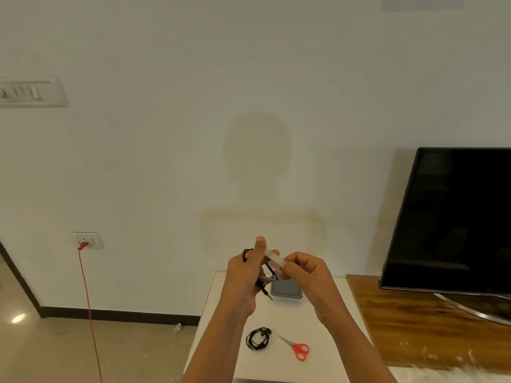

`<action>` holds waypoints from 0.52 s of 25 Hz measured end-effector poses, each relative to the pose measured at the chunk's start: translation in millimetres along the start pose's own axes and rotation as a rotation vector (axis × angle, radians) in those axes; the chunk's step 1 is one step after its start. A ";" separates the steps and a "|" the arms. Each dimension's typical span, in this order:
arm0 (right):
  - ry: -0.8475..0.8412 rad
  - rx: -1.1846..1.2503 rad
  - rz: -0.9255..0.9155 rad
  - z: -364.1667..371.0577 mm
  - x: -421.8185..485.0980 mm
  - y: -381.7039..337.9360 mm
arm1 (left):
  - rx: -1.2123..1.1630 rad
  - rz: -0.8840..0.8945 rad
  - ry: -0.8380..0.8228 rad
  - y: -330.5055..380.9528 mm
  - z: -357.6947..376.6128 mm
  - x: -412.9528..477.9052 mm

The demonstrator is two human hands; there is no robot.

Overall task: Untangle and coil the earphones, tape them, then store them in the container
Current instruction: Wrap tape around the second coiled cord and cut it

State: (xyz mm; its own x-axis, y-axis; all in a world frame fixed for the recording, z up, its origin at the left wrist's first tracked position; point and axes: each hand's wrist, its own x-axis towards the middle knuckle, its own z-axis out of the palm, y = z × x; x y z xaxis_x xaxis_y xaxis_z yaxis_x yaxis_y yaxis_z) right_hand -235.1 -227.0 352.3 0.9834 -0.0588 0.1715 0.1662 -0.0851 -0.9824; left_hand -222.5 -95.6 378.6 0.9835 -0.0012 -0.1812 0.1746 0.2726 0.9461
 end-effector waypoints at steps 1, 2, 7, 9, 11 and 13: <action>0.020 -0.012 -0.001 1.3 1.5 -0.6 | 0.056 0.030 0.002 -2.2 2.4 -2.3; 0.033 -0.021 -0.001 2.6 2.6 -1.1 | 0.093 0.055 0.016 -4.5 4.3 -3.4; 0.020 -0.007 -0.001 6.2 1.7 -1.6 | 0.069 0.057 0.077 -3.9 4.9 3.8; 0.010 -0.005 -0.015 4.9 1.1 -0.2 | 0.035 0.043 0.071 -2.7 3.9 4.7; -0.002 0.008 -0.018 4.2 1.2 2.8 | -0.008 0.012 0.058 -2.2 3.5 5.6; -0.003 0.022 -0.020 3.2 0.7 5.8 | -0.044 -0.019 0.056 -3.1 4.3 6.4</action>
State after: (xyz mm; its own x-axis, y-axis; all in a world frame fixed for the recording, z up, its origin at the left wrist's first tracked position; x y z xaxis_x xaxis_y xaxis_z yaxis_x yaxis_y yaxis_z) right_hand -233.2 -224.4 346.5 0.9802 -0.0543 0.1905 0.1869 -0.0647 -0.9802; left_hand -216.5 -100.7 375.6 0.9756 0.0469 -0.2145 0.1893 0.3152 0.9300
